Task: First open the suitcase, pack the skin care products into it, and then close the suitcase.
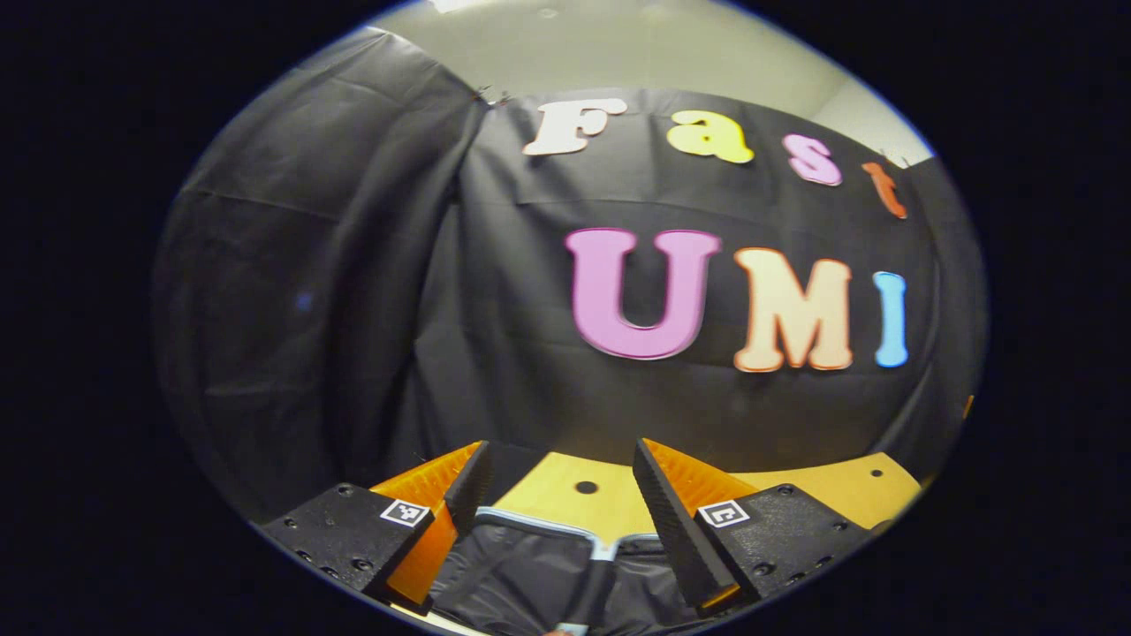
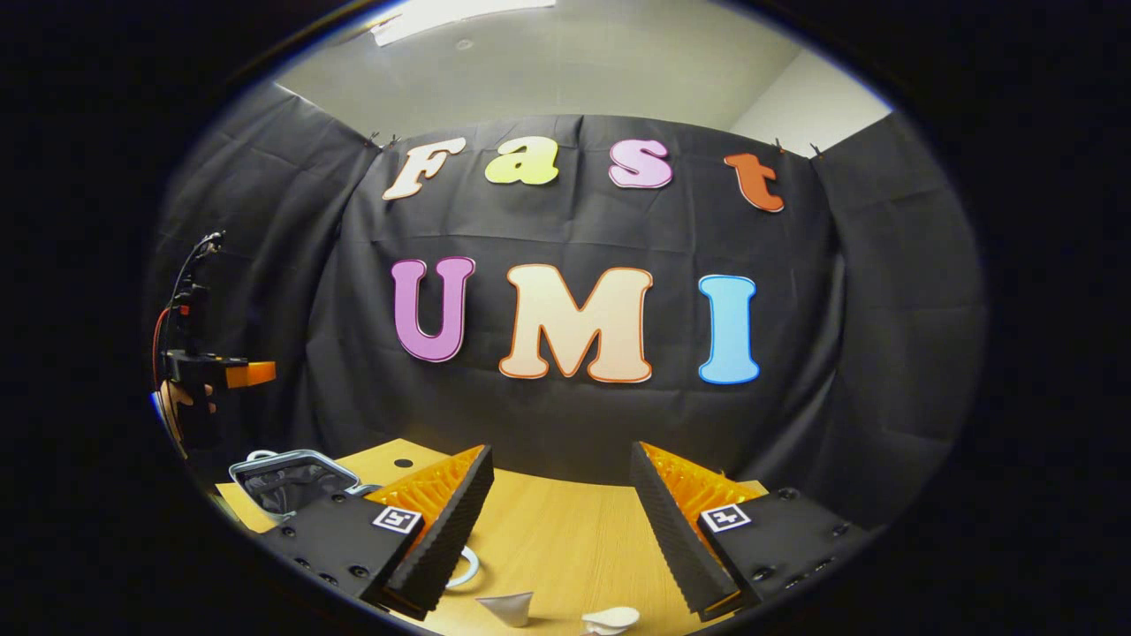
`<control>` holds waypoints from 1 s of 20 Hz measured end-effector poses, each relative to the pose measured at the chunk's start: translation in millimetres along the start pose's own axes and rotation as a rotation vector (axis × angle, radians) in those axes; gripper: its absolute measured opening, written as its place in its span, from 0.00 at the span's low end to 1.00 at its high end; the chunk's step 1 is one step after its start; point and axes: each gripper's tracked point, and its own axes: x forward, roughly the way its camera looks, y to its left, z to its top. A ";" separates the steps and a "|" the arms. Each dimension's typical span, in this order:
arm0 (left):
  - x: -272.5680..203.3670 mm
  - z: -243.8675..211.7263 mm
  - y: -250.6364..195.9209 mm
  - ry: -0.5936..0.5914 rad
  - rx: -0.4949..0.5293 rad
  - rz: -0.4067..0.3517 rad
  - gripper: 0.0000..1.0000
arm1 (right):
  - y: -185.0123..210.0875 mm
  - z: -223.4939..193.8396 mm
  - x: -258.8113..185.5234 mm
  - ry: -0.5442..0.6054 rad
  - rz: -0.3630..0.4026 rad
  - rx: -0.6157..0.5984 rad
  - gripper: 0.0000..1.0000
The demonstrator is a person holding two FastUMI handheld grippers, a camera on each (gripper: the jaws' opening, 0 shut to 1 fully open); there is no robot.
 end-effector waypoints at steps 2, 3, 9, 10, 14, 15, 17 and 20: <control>-12.0 -13.0 -54.7 0.031 -0.023 -0.091 0.95 | -12.5 -7.4 -10.1 0.009 0.010 0.008 0.99; -21.7 -23.0 -83.5 0.056 -0.040 -0.137 0.94 | -18.1 -10.0 -14.2 0.010 0.013 0.010 0.99; -68.5 -88.7 -224.7 0.188 -0.032 -0.365 0.95 | -53.1 -19.6 -39.7 0.029 0.014 0.011 0.99; -73.9 -100.4 -241.7 0.218 -0.034 -0.396 0.94 | -59.2 -20.8 -44.4 0.032 0.008 0.011 0.98; -89.4 -136.7 -291.9 0.299 -0.031 -0.490 0.95 | -82.3 -24.7 -59.9 0.049 -0.018 -0.016 0.99; -93.3 -147.3 -301.6 0.318 -0.031 -0.507 0.95 | -87.5 -26.0 -63.0 0.054 -0.025 -0.020 0.99; -99.0 -168.3 -318.5 0.358 -0.029 -0.536 0.95 | -95.0 -28.2 -69.0 0.063 -0.035 -0.030 0.98; -111.7 -203.5 -338.8 0.432 -0.016 -0.571 0.95 | -102.8 -34.0 -77.0 0.079 -0.038 -0.040 0.98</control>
